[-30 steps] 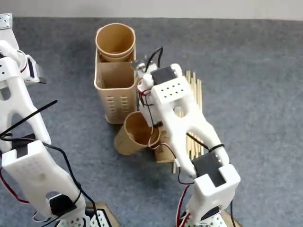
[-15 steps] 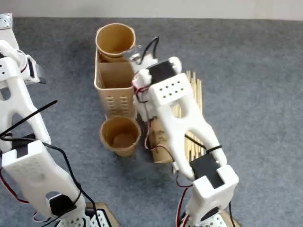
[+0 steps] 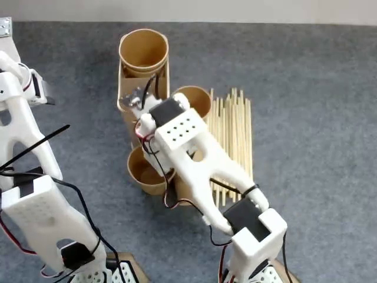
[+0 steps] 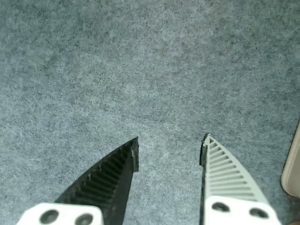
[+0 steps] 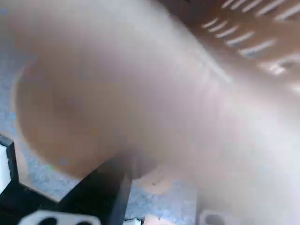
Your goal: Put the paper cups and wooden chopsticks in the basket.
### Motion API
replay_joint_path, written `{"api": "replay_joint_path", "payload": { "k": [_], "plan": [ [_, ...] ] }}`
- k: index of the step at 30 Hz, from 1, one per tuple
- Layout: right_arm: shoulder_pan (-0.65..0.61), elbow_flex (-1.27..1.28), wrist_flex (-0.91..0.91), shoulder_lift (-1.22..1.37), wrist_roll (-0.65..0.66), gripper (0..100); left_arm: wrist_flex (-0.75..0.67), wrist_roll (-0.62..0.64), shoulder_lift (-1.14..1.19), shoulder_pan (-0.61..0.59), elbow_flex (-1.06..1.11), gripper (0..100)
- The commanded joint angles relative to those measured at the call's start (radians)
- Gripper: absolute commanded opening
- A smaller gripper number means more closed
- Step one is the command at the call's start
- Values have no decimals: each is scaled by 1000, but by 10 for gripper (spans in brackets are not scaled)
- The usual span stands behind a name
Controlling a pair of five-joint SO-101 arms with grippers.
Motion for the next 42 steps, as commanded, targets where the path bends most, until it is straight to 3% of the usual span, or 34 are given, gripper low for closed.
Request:
{"api": "replay_joint_path", "payload": {
  "k": [1,4,8,16,21,27,32,37,42],
  "plan": [
    [-13,91,-90,-70,3,184,-14,-9,-7,-22,-2,232],
    [-12,150,-127,-70,3,170,-14,-9,-7,-27,-4,232],
    [7,145,-119,-77,3,2,-14,-9,-7,-27,-4,232],
    [113,-265,162,-79,3,5,-14,-9,-7,-27,-4,232],
    [189,-441,157,-173,6,5,-31,-9,-7,-27,-2,232],
    [186,-716,99,-292,3,5,-49,-9,-7,-27,-2,232],
    [189,-885,-62,-294,2,5,-75,-9,-7,-27,-2,232],
    [213,-771,-364,-179,3,5,-77,-11,47,-27,-7,232],
    [226,-697,-510,13,3,5,-120,-74,127,-41,-8,232]
  ]
}}
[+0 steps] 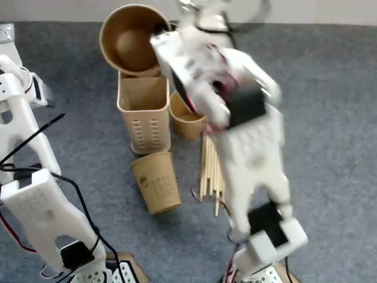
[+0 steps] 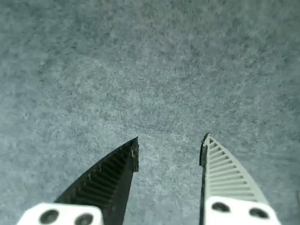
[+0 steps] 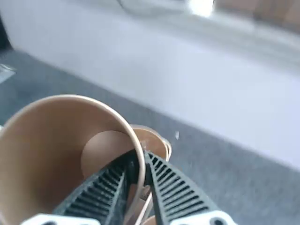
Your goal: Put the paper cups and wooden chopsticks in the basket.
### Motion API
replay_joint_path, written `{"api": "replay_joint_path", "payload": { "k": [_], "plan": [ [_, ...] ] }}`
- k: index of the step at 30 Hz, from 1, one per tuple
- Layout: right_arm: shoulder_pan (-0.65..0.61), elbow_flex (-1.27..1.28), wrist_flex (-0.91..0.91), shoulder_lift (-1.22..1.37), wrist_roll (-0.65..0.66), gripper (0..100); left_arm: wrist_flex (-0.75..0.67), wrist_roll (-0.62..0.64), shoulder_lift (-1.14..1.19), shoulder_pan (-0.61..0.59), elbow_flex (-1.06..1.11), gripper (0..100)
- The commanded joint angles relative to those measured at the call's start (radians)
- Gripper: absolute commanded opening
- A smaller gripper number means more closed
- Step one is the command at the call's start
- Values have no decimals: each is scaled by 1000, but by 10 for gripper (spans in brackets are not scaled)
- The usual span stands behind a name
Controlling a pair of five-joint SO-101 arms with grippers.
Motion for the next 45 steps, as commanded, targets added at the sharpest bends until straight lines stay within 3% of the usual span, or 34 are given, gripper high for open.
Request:
{"api": "replay_joint_path", "payload": {
  "k": [1,16,33,35,41,45],
  "plan": [
    [27,-2,-111,97,3,5,-41,-29,10,-31,-10,232],
    [94,-309,-111,216,2,5,-52,-29,10,-36,-10,232],
    [71,142,-186,214,8,10,-44,-29,7,-4,-12,232],
    [61,139,-185,211,8,61,-14,-28,5,28,-16,234],
    [41,139,-170,208,35,346,133,-28,-31,93,-140,235],
    [15,88,-150,209,66,393,155,-26,-45,93,-206,235]
  ]
}}
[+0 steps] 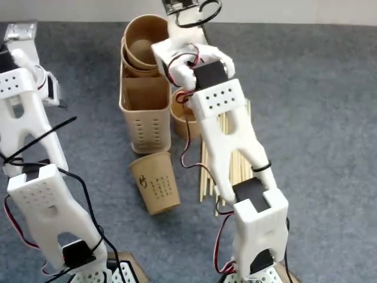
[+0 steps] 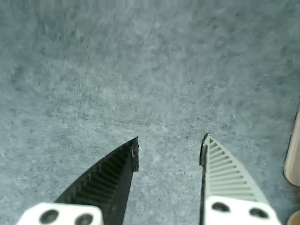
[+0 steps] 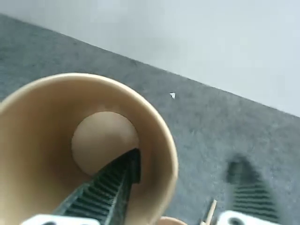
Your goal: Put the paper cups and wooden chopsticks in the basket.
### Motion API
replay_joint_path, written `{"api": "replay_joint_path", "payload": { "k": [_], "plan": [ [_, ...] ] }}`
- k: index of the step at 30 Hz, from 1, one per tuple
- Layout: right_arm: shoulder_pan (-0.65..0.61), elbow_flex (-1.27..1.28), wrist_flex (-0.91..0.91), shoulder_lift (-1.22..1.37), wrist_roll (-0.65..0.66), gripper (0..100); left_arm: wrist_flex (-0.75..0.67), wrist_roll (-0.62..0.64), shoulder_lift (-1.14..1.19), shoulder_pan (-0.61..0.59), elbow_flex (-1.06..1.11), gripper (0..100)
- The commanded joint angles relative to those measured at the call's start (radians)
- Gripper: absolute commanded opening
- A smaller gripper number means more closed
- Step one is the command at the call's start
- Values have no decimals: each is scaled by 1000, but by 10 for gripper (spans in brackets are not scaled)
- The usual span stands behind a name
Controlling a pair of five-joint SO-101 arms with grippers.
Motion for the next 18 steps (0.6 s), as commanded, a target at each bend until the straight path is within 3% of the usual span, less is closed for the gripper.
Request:
{"api": "replay_joint_path", "payload": {
  "k": [1,12,18],
  "plan": [
    [-31,-71,35,-13,23,393,17,-6,-73,19,-62,235],
    [-82,-346,154,-12,29,393,14,-6,-65,19,-67,235],
    [-64,-143,84,68,29,393,15,-6,-71,19,-64,235]
  ]
}}
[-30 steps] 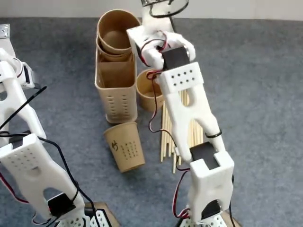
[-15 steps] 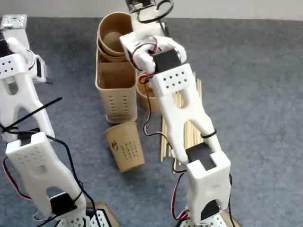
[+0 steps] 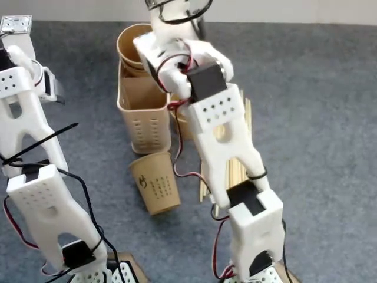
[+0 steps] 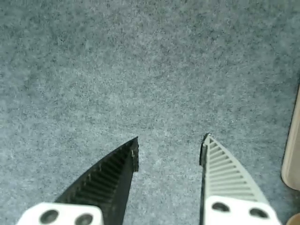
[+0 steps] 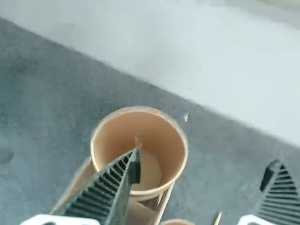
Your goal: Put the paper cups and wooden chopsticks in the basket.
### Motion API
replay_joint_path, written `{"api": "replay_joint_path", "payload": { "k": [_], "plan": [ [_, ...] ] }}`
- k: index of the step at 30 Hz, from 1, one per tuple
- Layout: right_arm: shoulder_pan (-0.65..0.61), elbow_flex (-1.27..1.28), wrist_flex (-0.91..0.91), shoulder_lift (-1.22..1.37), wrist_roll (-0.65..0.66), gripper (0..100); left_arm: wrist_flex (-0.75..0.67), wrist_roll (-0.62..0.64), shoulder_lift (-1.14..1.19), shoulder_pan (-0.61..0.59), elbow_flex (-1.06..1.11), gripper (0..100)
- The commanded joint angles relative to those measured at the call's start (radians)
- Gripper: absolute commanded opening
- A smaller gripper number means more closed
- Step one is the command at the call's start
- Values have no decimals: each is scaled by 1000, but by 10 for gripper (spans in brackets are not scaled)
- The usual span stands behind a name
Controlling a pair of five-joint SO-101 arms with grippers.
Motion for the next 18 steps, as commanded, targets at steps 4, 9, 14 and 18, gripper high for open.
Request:
{"api": "replay_joint_path", "payload": {
  "k": [4,9,14,18],
  "plan": [
    [24,142,-125,147,14,393,9,-6,-64,16,-35,235],
    [27,65,-111,211,14,393,14,-8,-64,15,-36,235],
    [30,-213,50,179,14,393,17,-8,-65,21,-38,235],
    [-1,-472,274,94,14,393,46,-5,-93,53,-44,235]
  ]
}}
